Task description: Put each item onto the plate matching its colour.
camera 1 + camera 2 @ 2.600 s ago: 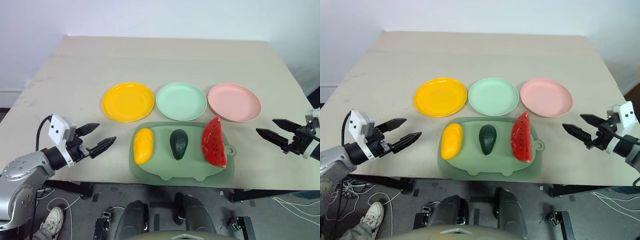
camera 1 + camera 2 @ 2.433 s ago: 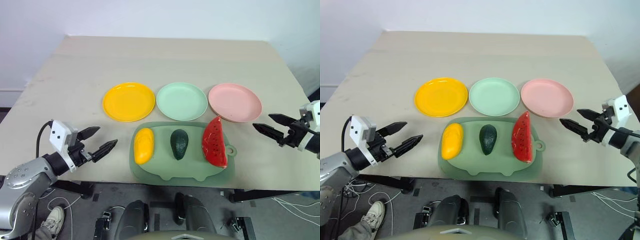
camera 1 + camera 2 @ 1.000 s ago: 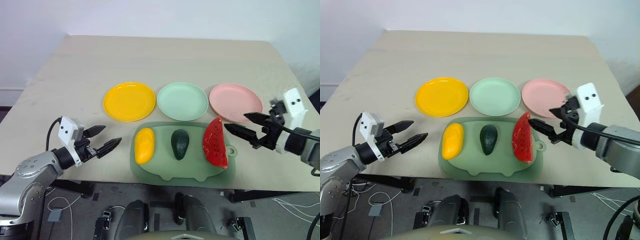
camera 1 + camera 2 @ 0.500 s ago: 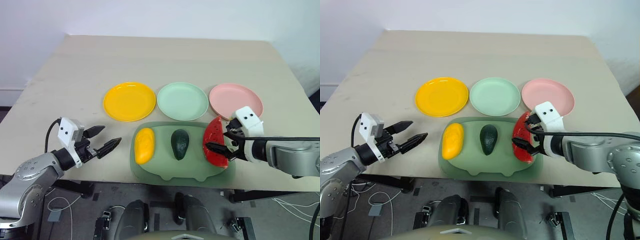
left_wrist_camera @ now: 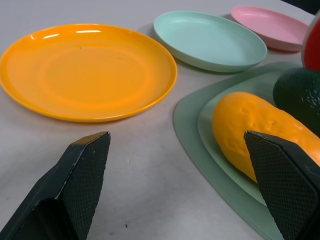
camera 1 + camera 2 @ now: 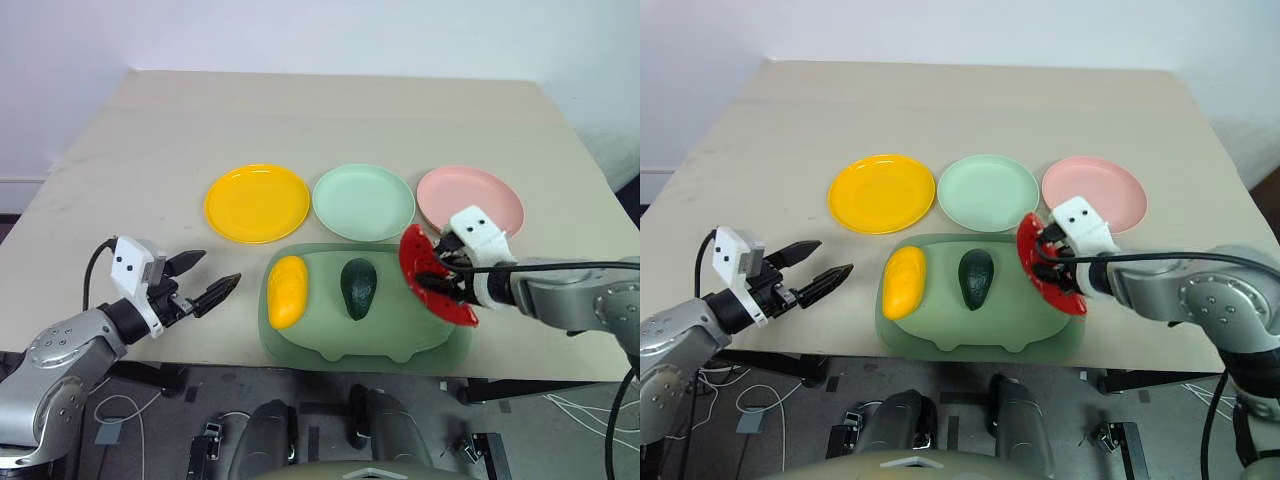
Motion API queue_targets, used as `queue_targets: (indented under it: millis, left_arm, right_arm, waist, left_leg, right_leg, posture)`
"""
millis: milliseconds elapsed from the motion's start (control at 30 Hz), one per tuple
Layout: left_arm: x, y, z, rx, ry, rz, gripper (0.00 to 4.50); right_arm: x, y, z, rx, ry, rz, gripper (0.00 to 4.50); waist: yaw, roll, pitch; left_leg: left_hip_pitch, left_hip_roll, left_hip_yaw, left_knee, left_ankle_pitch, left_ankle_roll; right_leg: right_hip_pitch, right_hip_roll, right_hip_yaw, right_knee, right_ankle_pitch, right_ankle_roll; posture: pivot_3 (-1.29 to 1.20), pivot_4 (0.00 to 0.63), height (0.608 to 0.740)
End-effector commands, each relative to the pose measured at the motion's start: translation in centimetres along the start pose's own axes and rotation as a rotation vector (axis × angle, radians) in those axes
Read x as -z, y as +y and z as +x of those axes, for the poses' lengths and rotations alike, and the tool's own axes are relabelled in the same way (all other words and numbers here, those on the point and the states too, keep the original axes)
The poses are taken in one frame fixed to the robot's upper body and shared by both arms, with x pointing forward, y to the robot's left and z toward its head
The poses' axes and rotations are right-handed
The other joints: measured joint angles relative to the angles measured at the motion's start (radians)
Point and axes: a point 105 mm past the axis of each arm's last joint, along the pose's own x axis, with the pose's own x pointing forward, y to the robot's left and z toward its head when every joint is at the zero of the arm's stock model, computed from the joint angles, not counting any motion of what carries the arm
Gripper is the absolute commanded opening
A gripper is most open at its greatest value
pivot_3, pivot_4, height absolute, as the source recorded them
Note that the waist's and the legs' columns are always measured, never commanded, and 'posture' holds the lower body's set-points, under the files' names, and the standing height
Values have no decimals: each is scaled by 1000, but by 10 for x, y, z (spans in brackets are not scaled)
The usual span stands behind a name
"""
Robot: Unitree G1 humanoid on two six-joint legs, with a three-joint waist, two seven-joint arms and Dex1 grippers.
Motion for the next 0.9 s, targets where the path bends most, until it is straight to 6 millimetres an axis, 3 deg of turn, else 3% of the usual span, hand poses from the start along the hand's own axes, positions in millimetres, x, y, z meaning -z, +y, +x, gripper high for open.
queue_targets:
  millis: [33,233,367,533,733,900]
  left_arm:
    - [-12,-1,-5,-12,-32,40,4500]
    - [-13,1,-5,-18,-35,47,4500]
    - [-13,0,-3,-16,-36,54,4500]
    - [-16,1,-3,-21,-44,62,4500]
    - [-16,-2,-8,-37,-46,62,4500]
    - [-14,-3,-10,-43,-45,55,4500]
  right_arm:
    - [-37,-26,-16,73,-117,-34,2316]
    - [-62,-93,-12,287,-146,-91,2316]
    - [-55,-131,15,347,-128,-103,2316]
    - [-51,-155,41,363,-111,-44,2316]
    - [-46,-162,46,376,-81,-120,4338]
    - [-78,-162,5,468,-222,-381,4423]
  waist:
    - [0,0,0]
    - [0,0,0]
    - [-2,0,0]
    - [-10,1,1]
    - [-10,1,1]
    - [-1,4,2]
  left_leg:
    - [0,0,0,0,0,0]
    - [0,0,0,0,0,0]
    - [0,-1,1,0,0,0]
    - [-1,-2,2,-1,0,0]
    - [-1,-1,2,-1,0,0]
    - [-1,0,2,-1,0,0]
  right_leg:
    - [0,0,0,0,0,0]
    - [0,0,0,-1,0,0]
    - [0,0,0,-1,0,0]
    - [-1,1,0,0,2,2]
    - [-1,0,0,0,2,2]
    - [-1,-1,0,0,2,3]
  posture:
    - [0,150,740]
    - [0,150,740]
    - [0,150,740]
    - [0,150,740]
    - [0,150,740]
    - [0,150,740]
